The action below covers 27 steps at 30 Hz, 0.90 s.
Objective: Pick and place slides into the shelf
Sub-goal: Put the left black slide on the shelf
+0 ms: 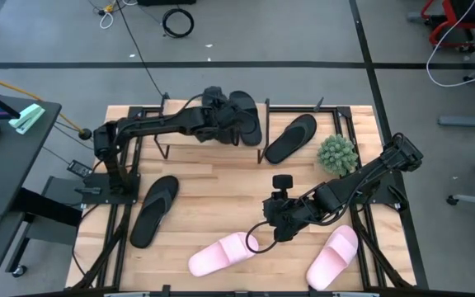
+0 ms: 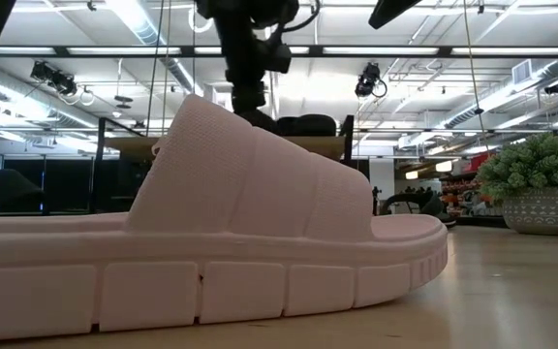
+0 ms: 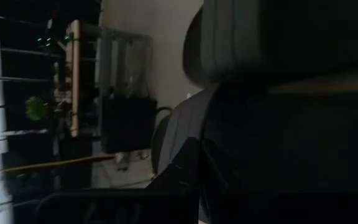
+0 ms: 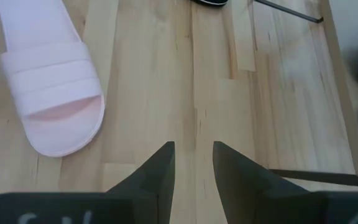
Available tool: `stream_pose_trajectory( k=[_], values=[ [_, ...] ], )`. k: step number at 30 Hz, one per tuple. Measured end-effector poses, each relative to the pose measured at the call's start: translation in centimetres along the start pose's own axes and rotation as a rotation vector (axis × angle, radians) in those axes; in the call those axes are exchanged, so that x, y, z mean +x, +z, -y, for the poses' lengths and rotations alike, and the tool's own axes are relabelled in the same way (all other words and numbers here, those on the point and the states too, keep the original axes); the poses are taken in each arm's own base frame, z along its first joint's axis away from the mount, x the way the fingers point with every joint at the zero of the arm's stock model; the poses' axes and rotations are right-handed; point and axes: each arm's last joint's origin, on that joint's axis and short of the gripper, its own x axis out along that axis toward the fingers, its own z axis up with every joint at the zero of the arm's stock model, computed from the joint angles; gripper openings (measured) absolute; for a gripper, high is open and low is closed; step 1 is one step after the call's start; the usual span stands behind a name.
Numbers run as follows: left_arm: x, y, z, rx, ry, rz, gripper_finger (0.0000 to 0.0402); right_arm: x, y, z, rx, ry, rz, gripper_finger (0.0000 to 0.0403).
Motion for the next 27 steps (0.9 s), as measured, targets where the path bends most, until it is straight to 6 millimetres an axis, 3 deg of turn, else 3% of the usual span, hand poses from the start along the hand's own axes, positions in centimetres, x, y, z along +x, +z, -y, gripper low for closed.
stream_pose_trajectory(
  k=[11,21,27],
  values=[
    [0.3,0.0,-0.1,-0.019,-0.033,0.013,0.0013,0.0,0.0,0.0,0.001,0.0,0.0,0.0114],
    [-0.2,0.2,0.3,0.043,-0.073,0.049,0.0088,0.0,0.0,0.0,0.001,0.0,0.0,0.0114],
    [-1.8,0.6,1.1,0.048,-0.048,0.059,0.0116,0.0,0.0,0.0,0.002,0.0,0.0,0.0114]
  ],
)
